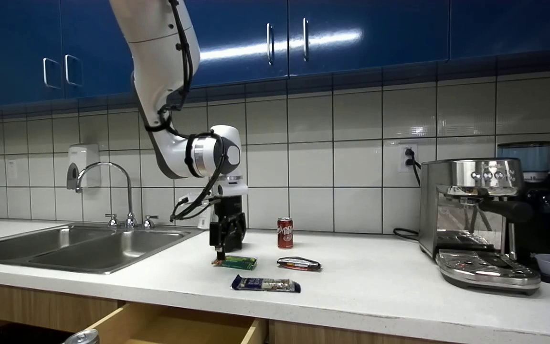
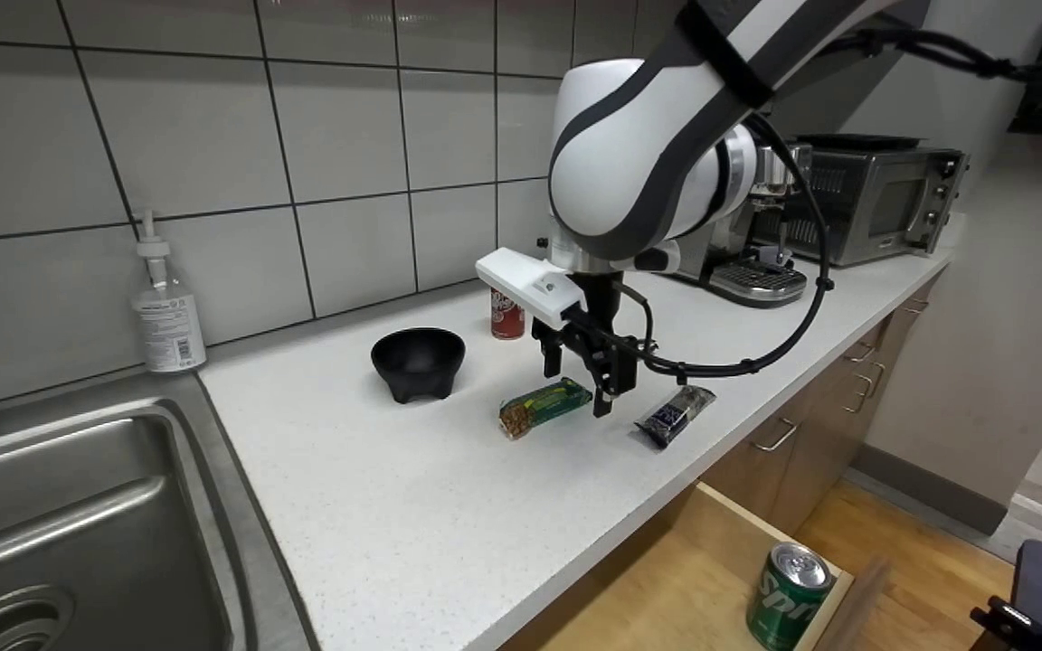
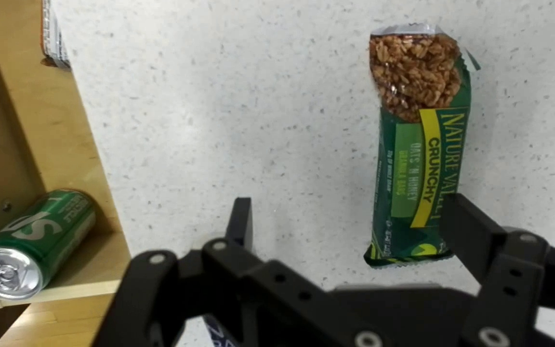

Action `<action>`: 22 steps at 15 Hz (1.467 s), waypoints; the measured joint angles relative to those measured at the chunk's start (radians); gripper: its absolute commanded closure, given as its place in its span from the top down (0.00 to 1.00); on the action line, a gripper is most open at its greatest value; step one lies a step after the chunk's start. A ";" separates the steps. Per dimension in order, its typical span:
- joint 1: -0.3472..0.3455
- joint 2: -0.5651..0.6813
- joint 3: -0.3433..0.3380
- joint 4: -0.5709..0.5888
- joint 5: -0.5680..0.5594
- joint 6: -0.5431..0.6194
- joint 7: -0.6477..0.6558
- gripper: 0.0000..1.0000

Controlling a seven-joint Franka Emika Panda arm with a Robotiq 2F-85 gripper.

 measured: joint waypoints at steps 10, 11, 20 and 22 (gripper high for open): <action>0.000 0.134 -0.006 0.178 0.004 -0.025 -0.043 1.00; 0.000 0.146 -0.006 0.191 0.006 -0.028 -0.047 1.00; 0.000 0.208 -0.006 0.258 0.007 -0.055 -0.067 0.66; 0.000 0.211 -0.006 0.260 0.007 -0.057 -0.067 0.49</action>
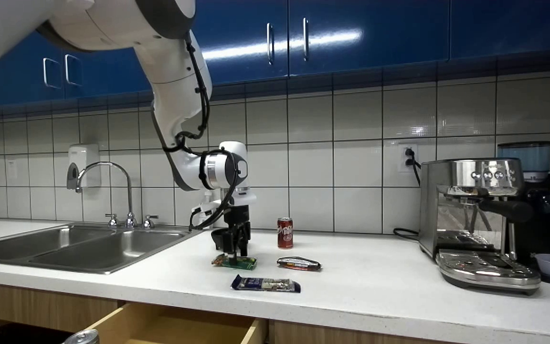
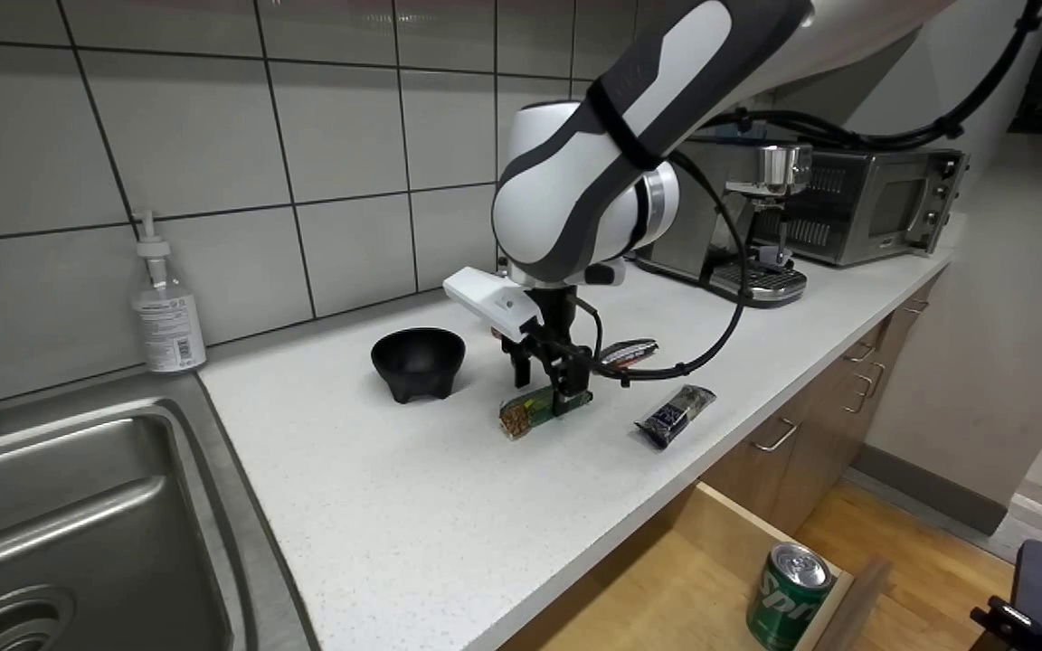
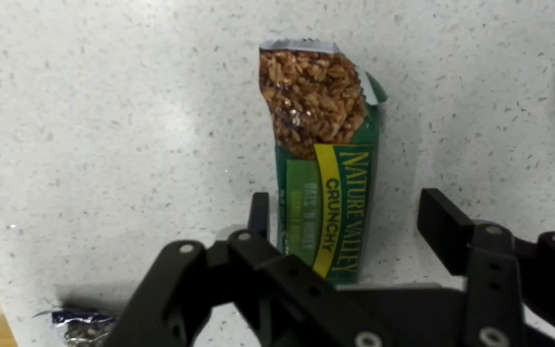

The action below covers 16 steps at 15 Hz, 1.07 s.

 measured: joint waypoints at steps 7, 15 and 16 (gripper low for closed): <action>0.001 -0.001 0.000 0.005 0.000 -0.004 0.000 0.15; 0.030 -0.069 0.001 -0.053 0.000 -0.004 0.000 0.15; 0.035 -0.089 0.001 -0.077 0.000 -0.004 0.000 0.15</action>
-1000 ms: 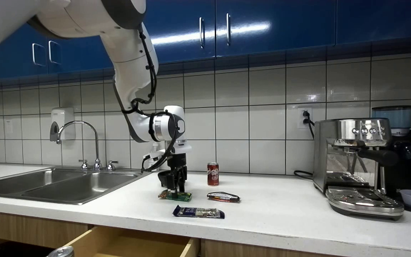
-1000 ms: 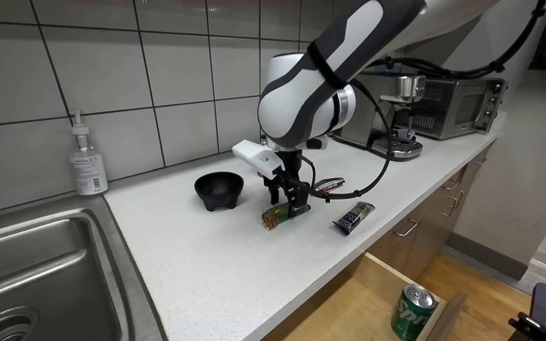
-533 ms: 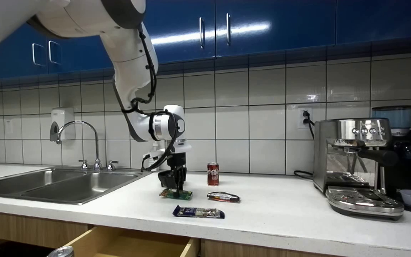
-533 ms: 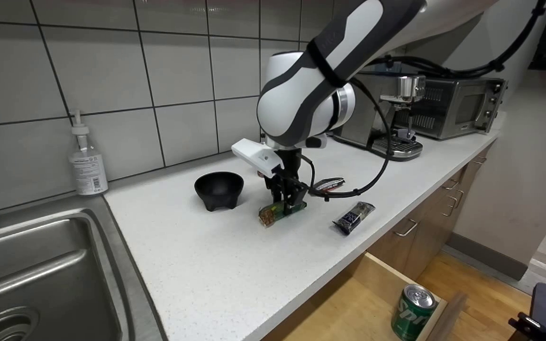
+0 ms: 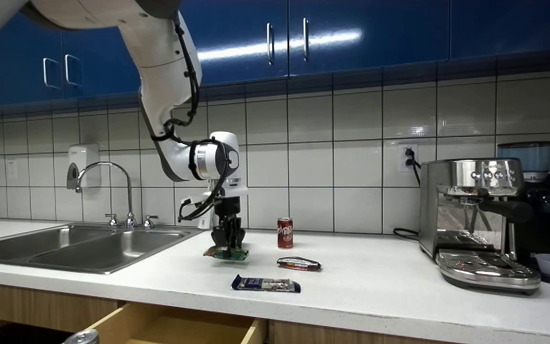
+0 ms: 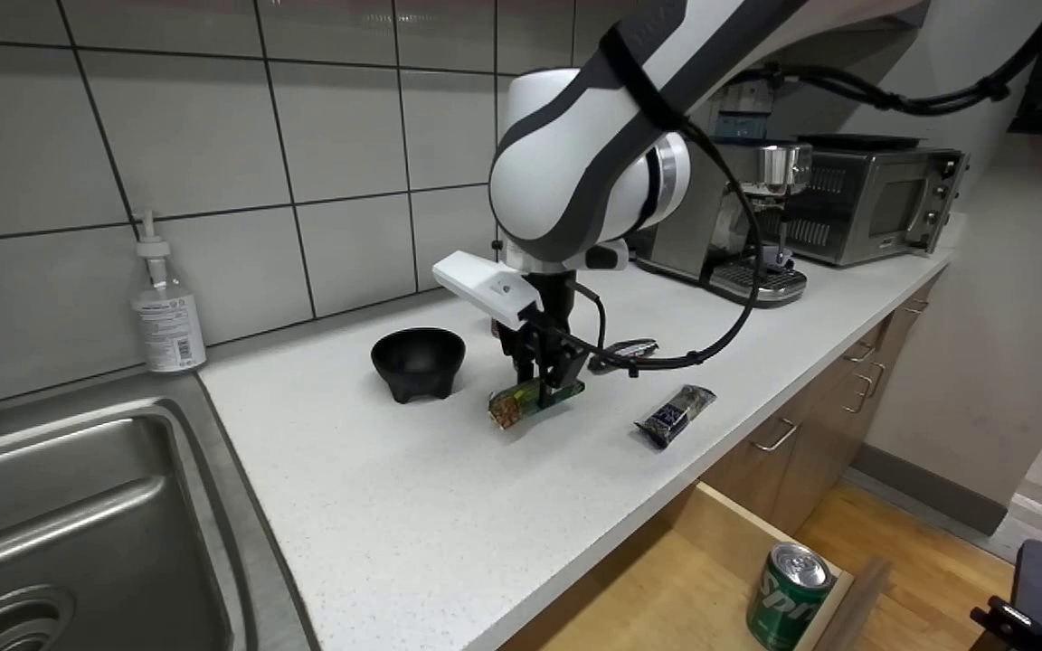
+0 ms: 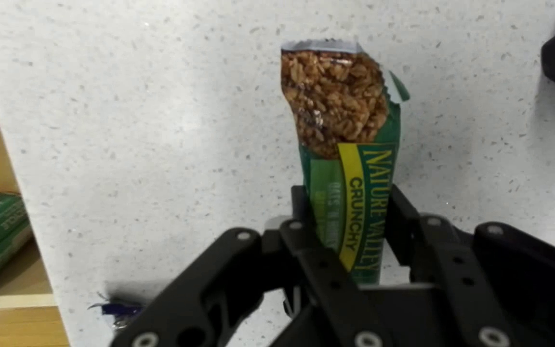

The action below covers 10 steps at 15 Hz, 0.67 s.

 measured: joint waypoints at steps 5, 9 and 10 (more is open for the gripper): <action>0.010 -0.113 0.018 -0.152 0.004 0.000 0.000 0.15; 0.012 -0.198 0.040 -0.284 0.020 0.001 0.000 0.15; 0.012 -0.216 0.046 -0.313 0.027 0.002 0.000 0.15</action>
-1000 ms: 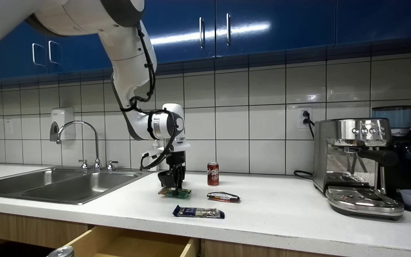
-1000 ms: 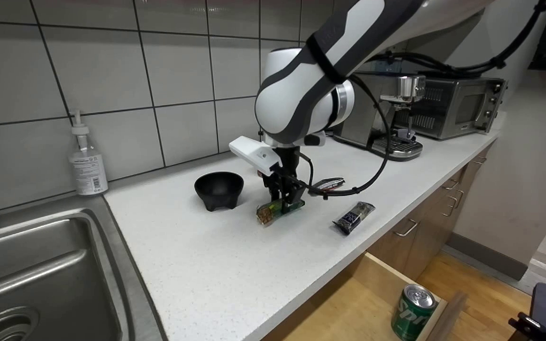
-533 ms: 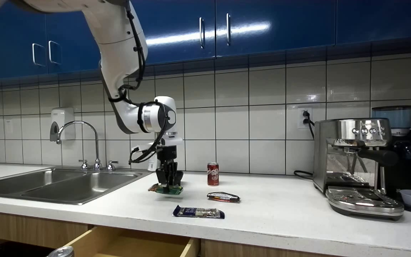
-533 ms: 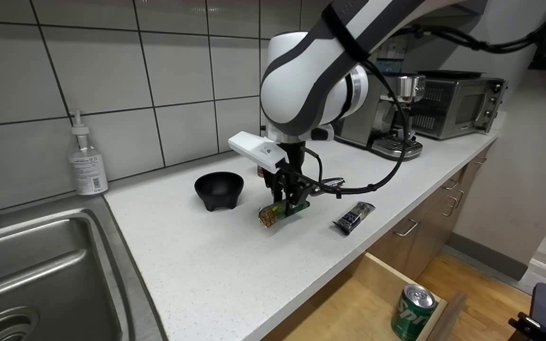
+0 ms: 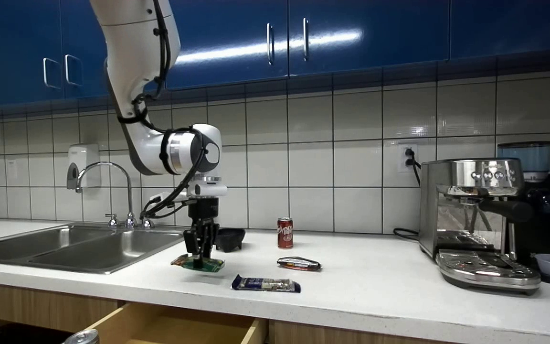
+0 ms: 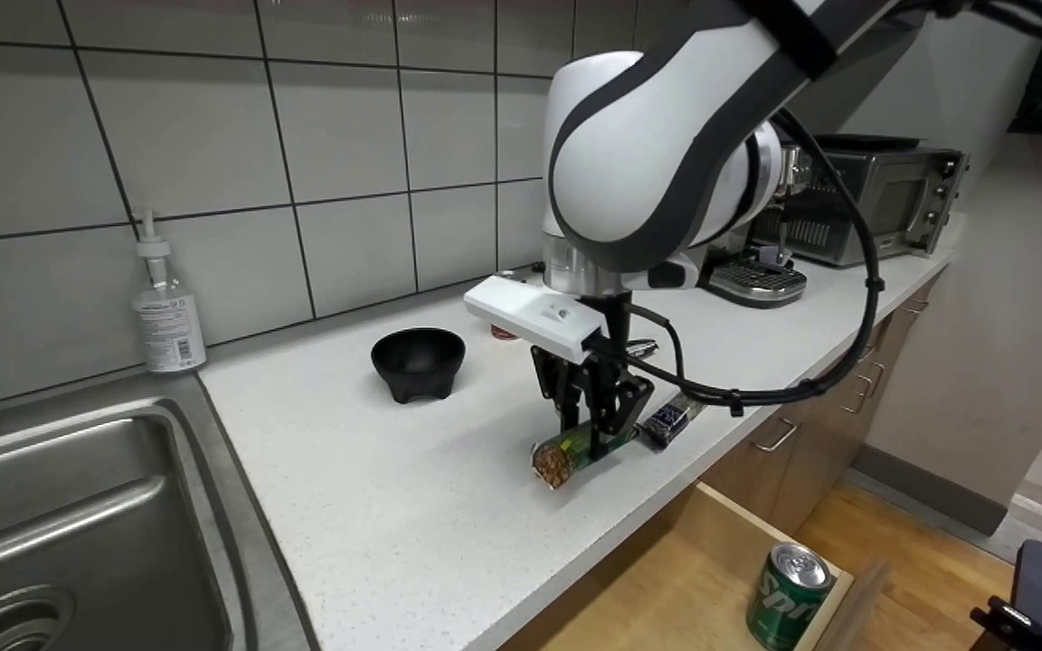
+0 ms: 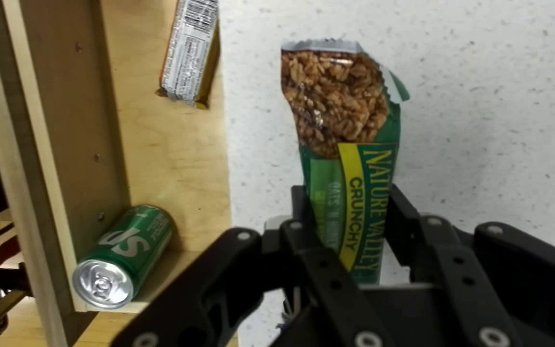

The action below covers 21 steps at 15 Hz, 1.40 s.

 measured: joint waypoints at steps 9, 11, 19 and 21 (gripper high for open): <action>0.013 -0.139 0.071 -0.209 0.066 0.007 0.000 0.15; 0.017 -0.162 0.080 -0.247 0.072 0.013 0.003 0.15; 0.021 -0.213 0.092 -0.395 0.072 0.059 0.049 0.15; 0.021 -0.213 0.095 -0.417 0.072 0.074 0.058 0.15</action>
